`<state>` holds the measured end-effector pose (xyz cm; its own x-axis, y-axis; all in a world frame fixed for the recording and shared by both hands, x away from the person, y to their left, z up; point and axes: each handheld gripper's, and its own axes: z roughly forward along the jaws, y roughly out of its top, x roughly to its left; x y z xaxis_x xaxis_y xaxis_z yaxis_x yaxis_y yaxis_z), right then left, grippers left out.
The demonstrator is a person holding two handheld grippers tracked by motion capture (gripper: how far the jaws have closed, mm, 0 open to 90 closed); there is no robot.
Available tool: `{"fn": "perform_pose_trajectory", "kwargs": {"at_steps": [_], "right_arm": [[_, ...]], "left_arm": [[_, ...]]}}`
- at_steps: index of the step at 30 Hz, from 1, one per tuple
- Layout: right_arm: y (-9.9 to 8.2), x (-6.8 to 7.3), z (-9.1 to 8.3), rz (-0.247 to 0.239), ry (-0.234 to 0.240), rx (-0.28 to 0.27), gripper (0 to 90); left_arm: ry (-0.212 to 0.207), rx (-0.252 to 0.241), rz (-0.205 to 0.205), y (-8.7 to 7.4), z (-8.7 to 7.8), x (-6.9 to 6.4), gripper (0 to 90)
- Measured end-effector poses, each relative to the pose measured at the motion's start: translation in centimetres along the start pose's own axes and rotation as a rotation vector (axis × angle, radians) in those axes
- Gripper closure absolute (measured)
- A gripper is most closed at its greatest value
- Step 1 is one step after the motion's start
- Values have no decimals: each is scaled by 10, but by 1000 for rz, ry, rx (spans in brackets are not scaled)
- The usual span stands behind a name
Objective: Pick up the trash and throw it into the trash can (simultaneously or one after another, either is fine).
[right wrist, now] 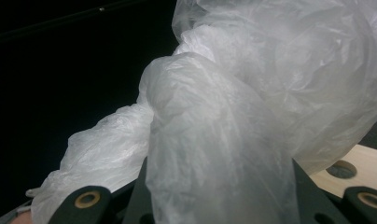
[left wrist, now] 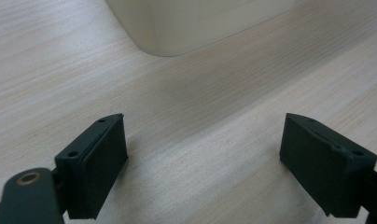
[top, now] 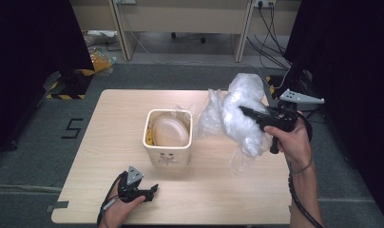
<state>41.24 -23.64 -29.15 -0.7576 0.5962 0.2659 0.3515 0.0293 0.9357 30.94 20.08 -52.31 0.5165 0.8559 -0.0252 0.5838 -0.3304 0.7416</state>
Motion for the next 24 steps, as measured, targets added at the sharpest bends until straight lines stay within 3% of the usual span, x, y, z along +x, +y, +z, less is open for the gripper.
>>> {"fn": "perform_pose_trajectory", "kwargs": {"at_steps": [6, 10, 13, 19, 24], "right_arm": [[24, 12, 24, -19, 58, -3, 754], [33, 21, 48, -30, 92, 28, 754], [33, 26, 69, -25, 138, 55, 754], [31, 34, 113, -28, 179, 132, 754], [23, 38, 138, -17, 204, 177, 754]], "left_arm": [[0, -3, -4, 0, 0, 0, 140], [1, -4, -5, 0, 0, 0, 140], [0, -1, -3, 0, 0, 0, 140], [-2, 2, -2, 0, 0, 0, 140], [-2, 2, 0, 0, -1, 0, 140]]}}
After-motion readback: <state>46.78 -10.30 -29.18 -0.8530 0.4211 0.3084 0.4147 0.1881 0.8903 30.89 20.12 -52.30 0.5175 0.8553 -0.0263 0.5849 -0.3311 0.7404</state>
